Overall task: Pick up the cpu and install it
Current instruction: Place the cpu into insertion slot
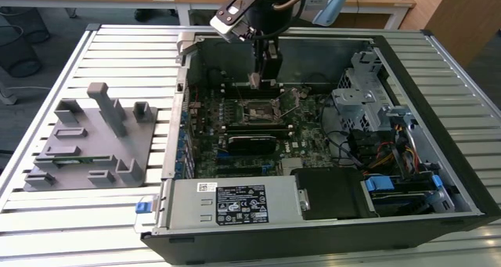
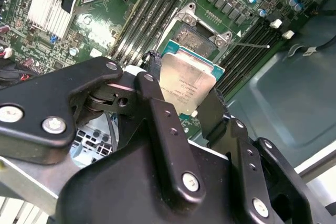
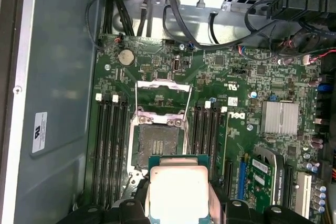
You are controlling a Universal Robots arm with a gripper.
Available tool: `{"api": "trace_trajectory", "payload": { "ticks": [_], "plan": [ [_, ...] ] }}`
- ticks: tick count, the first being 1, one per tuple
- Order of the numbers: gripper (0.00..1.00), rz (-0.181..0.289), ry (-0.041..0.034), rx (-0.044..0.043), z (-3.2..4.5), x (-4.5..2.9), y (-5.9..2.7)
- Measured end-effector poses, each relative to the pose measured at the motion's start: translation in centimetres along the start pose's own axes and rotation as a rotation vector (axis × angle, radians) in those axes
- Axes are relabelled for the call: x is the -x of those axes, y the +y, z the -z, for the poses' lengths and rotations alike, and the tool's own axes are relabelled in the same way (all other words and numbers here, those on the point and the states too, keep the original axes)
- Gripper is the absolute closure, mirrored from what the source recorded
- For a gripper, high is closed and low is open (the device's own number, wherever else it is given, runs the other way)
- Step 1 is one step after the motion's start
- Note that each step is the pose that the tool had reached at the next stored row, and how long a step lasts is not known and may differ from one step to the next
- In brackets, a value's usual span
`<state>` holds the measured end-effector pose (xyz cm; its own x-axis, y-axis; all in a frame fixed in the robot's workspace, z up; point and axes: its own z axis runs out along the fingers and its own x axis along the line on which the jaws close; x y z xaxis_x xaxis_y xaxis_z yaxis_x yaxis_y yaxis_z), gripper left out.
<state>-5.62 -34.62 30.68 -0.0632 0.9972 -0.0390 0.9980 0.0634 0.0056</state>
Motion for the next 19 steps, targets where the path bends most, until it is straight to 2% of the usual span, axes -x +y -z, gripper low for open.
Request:
{"api": "trace_trajectory", "payload": {
  "ticks": [7,19],
  "plan": [
    [0.47,-0.006,-0.0005,-0.0002,-0.37,-0.05,0.01],
    [0.47,-0.082,-0.0064,-0.0032,-1.33,-0.30,0.02]
  ]
}}
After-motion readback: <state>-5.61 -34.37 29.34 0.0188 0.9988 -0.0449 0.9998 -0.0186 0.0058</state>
